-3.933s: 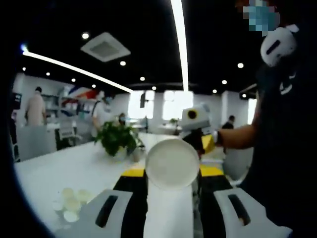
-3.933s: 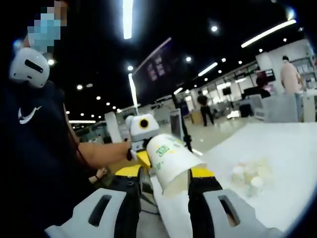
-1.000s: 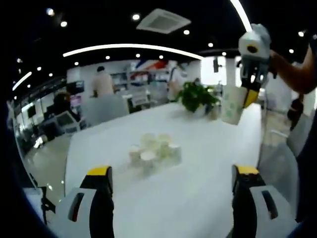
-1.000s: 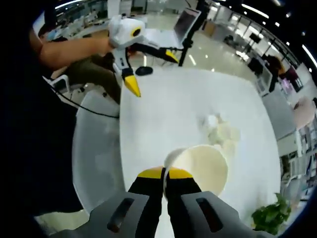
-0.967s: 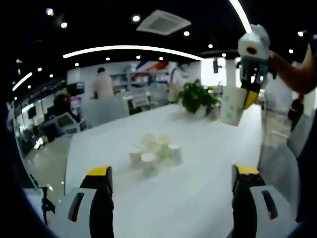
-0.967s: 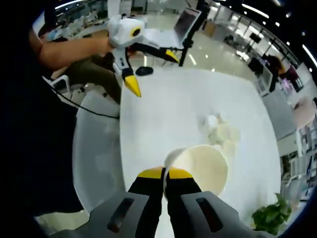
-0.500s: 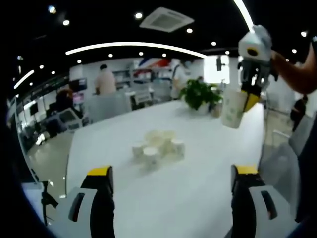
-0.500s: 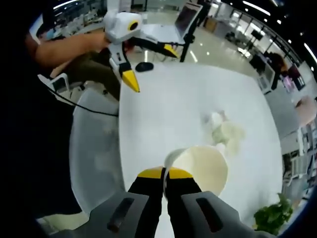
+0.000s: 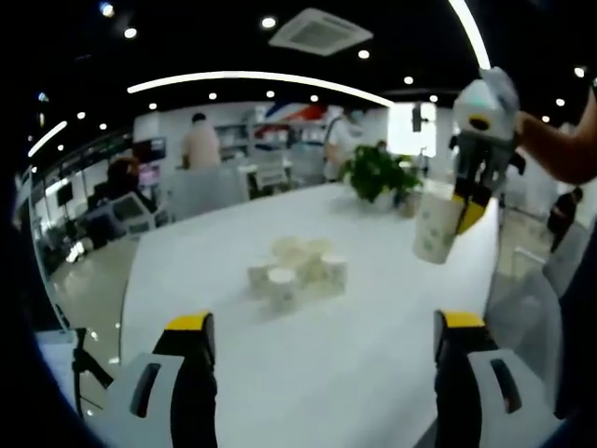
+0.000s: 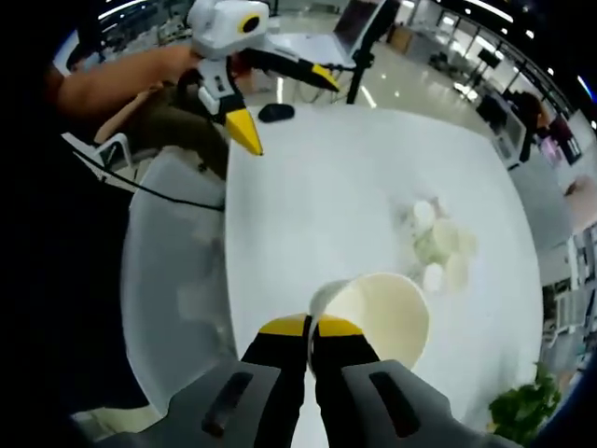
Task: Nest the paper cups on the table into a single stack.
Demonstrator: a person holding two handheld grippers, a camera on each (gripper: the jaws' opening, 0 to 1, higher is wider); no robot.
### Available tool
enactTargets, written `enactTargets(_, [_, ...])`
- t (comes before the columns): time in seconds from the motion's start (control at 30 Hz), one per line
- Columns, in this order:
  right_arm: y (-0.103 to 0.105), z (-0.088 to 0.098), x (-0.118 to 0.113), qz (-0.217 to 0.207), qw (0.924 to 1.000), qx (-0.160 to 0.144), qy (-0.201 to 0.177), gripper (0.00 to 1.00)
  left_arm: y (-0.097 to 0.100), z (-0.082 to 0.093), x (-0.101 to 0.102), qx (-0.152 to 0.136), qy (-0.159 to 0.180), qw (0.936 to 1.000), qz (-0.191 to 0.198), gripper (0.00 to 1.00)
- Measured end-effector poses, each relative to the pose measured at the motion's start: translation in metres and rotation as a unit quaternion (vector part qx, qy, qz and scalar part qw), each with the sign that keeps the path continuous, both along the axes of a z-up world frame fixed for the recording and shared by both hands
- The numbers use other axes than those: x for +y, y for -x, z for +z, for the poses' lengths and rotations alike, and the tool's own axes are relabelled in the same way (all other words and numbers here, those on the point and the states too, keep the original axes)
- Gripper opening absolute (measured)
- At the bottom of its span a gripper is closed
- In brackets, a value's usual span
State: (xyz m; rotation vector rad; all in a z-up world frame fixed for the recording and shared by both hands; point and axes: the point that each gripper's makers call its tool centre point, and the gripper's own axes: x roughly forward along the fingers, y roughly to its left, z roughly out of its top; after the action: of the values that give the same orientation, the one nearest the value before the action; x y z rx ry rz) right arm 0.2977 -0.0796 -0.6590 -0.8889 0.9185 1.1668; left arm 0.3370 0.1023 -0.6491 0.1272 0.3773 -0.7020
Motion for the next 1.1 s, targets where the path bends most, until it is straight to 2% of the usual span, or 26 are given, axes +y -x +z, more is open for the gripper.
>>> enactTargets(0.1, [-0.003, -0.009, 0.000, -0.006, 1.0000, -0.001, 0.003, 0.00, 0.001, -0.003, 0.001, 0.005, -0.001, 1.0000, 0.002, 0.98])
enactTargets(0.23, [-0.001, -0.019, 0.001, -0.005, 1.0000, 0.007, 0.004, 0.00, 0.007, -0.007, -0.003, 0.016, -0.012, 0.9997, -0.015, 0.99])
enactTargets(0.43, [-0.002, -0.037, 0.003, -0.006, 0.9999, 0.010, 0.009, 0.00, 0.009, -0.011, -0.005, 0.017, -0.014, 0.9994, -0.027, 0.99])
enactTargets(0.57, [-0.003, -0.048, 0.004, -0.009, 0.9999, 0.010, 0.009, 0.00, 0.005, -0.022, 0.003, 0.029, -0.037, 0.9989, -0.006, 0.99])
enactTargets(0.83, [-0.004, -0.073, 0.003, -0.013, 0.9997, 0.010, 0.019, 0.00, 0.002, -0.028, 0.002, 0.033, -0.040, 0.9986, -0.004, 0.99])
enactTargets(0.9, [-0.005, -0.079, 0.004, -0.018, 0.9996, 0.009, 0.018, 0.00, 0.002, -0.041, 0.009, 0.045, -0.078, 0.9960, 0.000, 0.99])
enactTargets(0.93, [-0.005, -0.083, 0.004, -0.020, 0.9996, 0.006, 0.019, 0.00, 0.003, -0.044, 0.010, 0.049, -0.085, 0.9951, 0.002, 0.98])
enactTargets(1.03, [-0.002, -0.091, 0.006, -0.019, 0.9996, 0.005, 0.019, 0.00, 0.003, -0.043, 0.006, 0.052, -0.062, 0.9967, 0.004, 0.98])
enactTargets(1.1, [-0.001, -0.096, 0.007, -0.018, 0.9997, 0.002, 0.019, 0.00, 0.004, -0.042, 0.005, 0.051, -0.059, 0.9970, 0.004, 0.98])
